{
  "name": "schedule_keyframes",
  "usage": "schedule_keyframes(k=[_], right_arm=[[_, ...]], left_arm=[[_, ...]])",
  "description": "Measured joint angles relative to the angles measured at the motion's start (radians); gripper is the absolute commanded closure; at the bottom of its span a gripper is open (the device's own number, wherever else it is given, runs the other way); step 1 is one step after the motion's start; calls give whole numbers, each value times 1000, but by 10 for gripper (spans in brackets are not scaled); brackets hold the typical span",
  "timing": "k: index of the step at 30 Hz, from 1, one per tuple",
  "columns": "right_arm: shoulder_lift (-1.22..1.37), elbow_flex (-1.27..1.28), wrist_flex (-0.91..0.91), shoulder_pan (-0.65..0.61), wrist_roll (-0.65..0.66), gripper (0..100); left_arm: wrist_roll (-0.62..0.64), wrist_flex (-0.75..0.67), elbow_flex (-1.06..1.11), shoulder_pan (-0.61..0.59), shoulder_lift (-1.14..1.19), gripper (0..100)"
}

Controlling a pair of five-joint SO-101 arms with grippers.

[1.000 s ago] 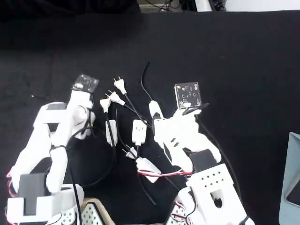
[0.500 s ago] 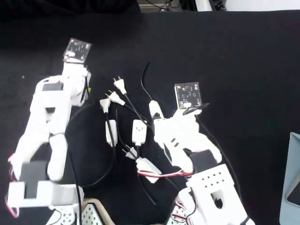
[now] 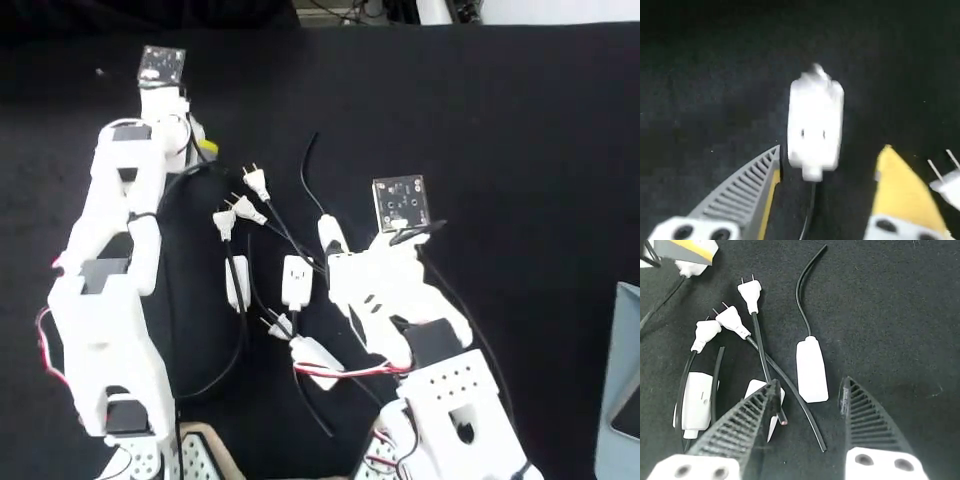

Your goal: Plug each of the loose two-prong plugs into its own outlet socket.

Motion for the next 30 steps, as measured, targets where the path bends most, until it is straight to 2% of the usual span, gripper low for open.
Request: schedule_keyframes(k=[5,16,19,23,30], right_arm=[[0,0,0,0,0,803],[0,18,0,0,0,804],[0,18,0,0,0,804],[0,18,0,0,0,804],[0,18,18,0,15,801]], left_arm=[[-6,204,-143,2,5,667],[-3,756,-517,2,5,671],[-3,867,-600,2,5,722],[-3,968,-689,2,5,755],[-3,988,-663,8,-38,758]])
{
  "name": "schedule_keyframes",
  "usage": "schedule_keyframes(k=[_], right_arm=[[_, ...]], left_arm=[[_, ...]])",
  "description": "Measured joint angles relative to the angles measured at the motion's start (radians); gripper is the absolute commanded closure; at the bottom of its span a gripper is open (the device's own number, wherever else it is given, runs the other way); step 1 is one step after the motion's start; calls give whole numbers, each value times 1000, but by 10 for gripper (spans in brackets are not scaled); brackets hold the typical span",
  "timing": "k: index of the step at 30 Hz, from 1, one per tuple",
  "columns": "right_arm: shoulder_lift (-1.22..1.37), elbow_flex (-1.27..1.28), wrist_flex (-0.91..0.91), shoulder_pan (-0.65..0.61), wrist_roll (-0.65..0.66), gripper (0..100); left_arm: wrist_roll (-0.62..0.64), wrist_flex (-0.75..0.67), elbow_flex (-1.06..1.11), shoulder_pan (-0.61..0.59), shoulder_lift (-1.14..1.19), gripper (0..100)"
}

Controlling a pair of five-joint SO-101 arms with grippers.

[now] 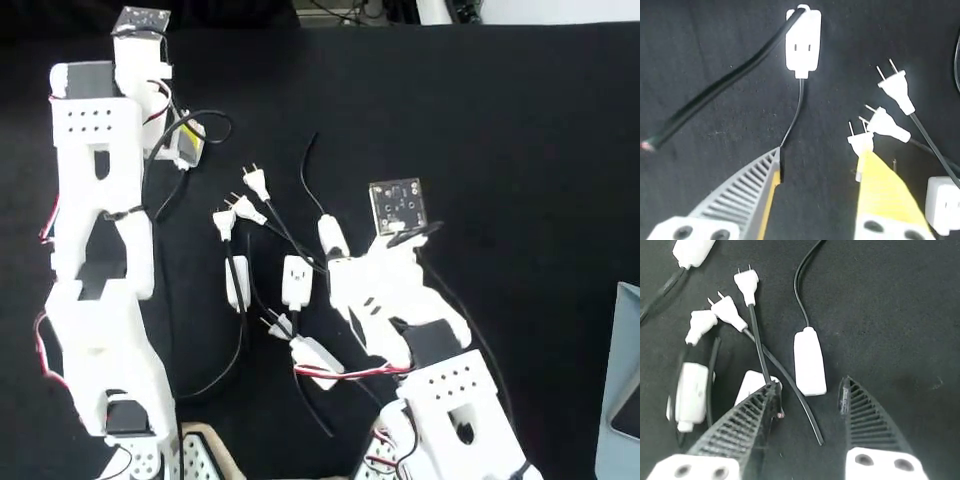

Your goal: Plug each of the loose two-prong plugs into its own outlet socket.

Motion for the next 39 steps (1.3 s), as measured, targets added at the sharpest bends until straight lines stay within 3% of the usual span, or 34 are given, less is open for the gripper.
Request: schedule_keyframes(k=[10,17,28,39], right_arm=[[0,0,34,0,25,804],[64,-84,87,-86,25,804],[540,-442,87,-143,25,804],[1085,-753,-31,-150,114,804]], left_arm=[[2,-3,434,74,-532,758],[3,-184,944,-26,-942,757],[2,-548,1746,-206,-1485,757],[2,-706,2133,-239,-1695,757]])
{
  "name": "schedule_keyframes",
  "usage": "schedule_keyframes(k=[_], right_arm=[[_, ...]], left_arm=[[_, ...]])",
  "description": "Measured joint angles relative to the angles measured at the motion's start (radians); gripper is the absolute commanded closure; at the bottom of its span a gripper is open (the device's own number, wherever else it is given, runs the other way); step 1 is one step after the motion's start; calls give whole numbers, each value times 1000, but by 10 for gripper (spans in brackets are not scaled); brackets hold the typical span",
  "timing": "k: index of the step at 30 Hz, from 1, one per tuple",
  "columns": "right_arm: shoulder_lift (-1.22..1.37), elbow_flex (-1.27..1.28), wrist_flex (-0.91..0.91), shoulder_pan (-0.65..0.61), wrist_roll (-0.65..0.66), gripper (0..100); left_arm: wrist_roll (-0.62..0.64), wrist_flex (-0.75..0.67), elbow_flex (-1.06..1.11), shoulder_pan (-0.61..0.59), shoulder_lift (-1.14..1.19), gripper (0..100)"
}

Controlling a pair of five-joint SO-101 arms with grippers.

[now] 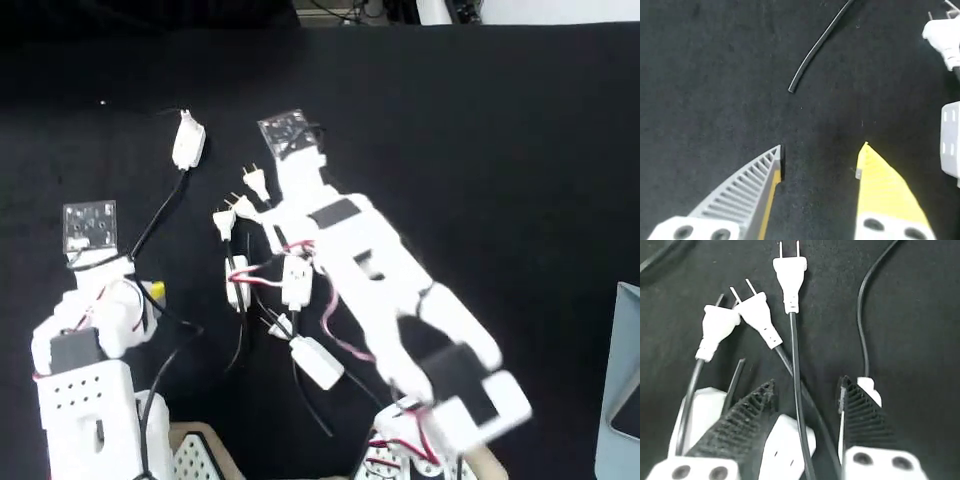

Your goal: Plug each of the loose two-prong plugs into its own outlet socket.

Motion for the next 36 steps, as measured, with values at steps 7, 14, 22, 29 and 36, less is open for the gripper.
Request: schedule_keyframes(k=[7,14,22,29,36], right_arm=[[269,-206,-25,2,3,804],[450,-350,-25,2,3,829],[474,-382,-25,5,3,985],[443,-384,20,6,3,987],[238,-361,158,6,3,987]], left_arm=[[0,-8,92,0,-87,757],[0,-8,137,0,-166,757],[0,-8,164,0,-222,757],[0,-8,173,0,-224,757],[0,-8,173,0,-224,757]])
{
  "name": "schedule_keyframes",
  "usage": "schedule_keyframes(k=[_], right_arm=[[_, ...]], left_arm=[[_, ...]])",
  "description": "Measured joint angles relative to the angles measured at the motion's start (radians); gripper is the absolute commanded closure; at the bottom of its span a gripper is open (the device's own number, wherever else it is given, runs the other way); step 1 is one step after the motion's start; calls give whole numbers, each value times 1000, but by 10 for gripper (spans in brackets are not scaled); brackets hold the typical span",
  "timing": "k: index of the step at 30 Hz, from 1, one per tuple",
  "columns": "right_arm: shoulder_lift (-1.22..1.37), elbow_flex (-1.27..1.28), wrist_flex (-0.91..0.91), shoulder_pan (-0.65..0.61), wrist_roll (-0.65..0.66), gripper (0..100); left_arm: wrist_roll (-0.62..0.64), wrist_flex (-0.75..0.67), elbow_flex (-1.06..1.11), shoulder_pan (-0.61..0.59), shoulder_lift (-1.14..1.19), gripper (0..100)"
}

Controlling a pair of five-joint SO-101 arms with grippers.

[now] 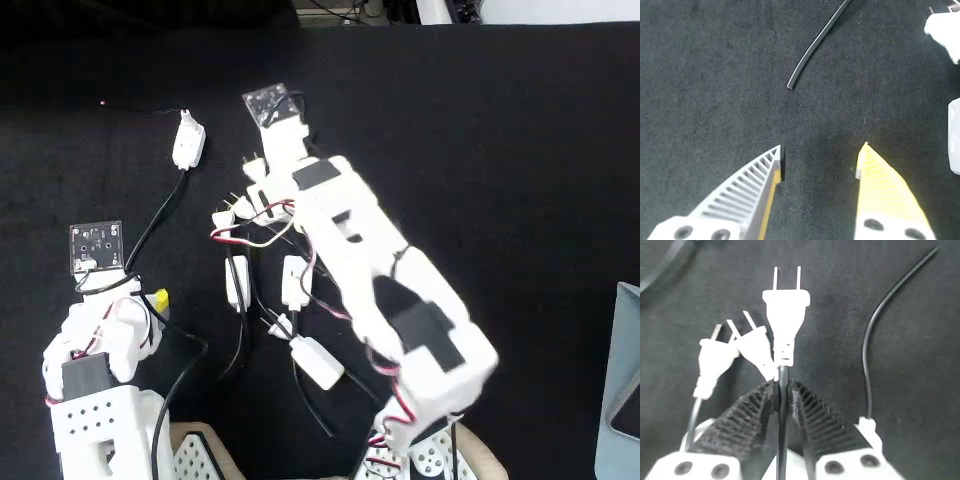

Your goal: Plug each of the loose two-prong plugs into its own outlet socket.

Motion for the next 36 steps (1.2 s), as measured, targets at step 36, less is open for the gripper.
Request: schedule_keyframes(k=[36], right_arm=[[-1088,838,307,535,-206,789]], left_arm=[[0,0,0,0,0,757]])
